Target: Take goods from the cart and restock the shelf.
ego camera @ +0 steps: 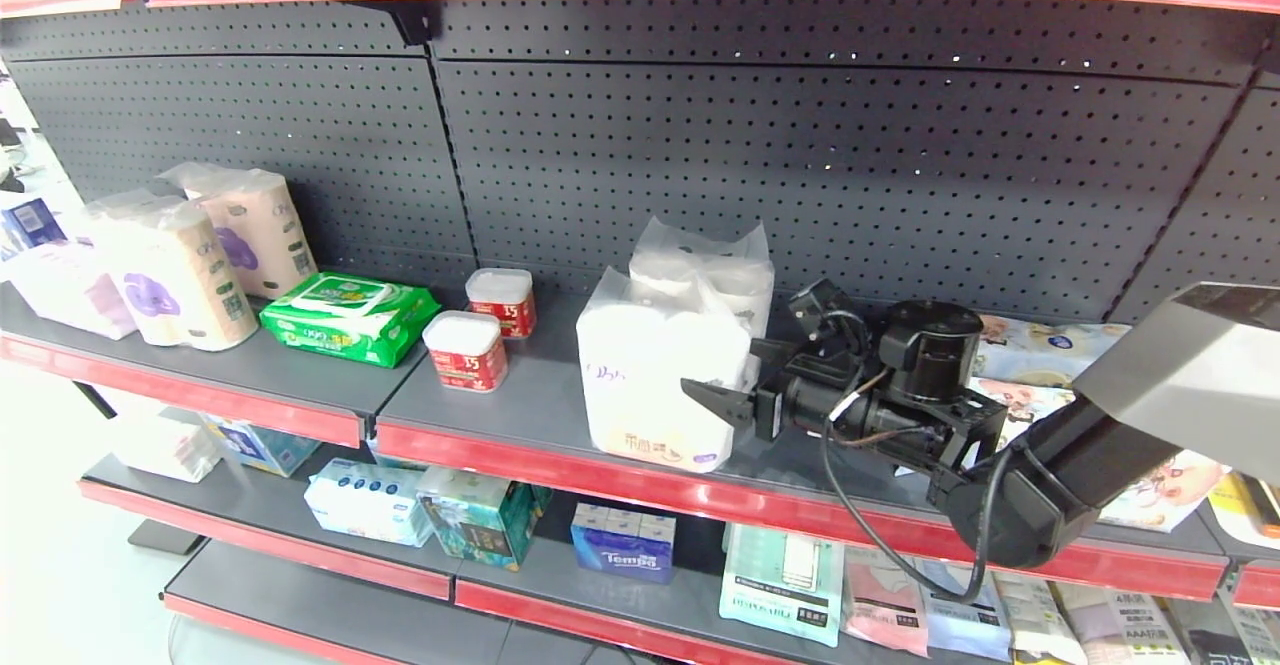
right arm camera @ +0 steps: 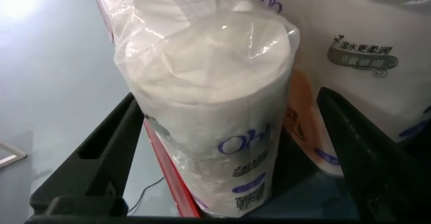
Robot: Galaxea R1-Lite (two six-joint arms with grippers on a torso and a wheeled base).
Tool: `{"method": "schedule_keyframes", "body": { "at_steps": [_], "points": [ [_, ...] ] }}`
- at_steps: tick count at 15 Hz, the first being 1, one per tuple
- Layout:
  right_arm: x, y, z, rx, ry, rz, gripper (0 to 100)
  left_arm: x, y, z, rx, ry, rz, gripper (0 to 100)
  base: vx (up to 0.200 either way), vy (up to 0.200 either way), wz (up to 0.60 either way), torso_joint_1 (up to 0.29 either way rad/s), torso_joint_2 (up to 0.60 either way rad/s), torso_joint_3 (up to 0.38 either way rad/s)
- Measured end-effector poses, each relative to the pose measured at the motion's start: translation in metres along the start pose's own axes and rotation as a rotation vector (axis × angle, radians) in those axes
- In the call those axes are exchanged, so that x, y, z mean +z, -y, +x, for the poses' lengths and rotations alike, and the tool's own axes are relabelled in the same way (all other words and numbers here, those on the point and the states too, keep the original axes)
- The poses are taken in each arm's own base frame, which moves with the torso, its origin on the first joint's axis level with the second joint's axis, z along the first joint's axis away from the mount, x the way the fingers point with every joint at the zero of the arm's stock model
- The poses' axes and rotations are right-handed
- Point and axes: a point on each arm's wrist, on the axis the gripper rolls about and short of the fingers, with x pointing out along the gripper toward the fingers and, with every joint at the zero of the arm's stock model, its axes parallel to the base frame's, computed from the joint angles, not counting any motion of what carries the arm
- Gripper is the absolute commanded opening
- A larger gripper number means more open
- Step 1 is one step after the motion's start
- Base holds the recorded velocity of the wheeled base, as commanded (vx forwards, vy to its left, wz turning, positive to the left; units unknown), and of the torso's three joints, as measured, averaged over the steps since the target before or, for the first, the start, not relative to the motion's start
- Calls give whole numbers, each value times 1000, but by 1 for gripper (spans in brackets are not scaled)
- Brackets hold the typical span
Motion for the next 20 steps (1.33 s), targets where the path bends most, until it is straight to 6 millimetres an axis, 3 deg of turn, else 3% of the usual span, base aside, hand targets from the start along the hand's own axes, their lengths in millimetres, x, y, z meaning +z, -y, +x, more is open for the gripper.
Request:
{"method": "schedule_keyframes", "body": {
  "at_steps": [16,17,20],
  "points": [
    [-4,0,-1,-4,-14,14,100,0,0,0,1,0,0,100,0,0,0,0,0,0],
    [-4,0,-1,-2,-15,14,0,0,0,0,0,0,0,100,0,0,0,0,0,0],
    [-4,0,-1,-2,-13,13,0,0,0,0,0,0,0,100,0,0,0,0,0,0]
  ]
}}
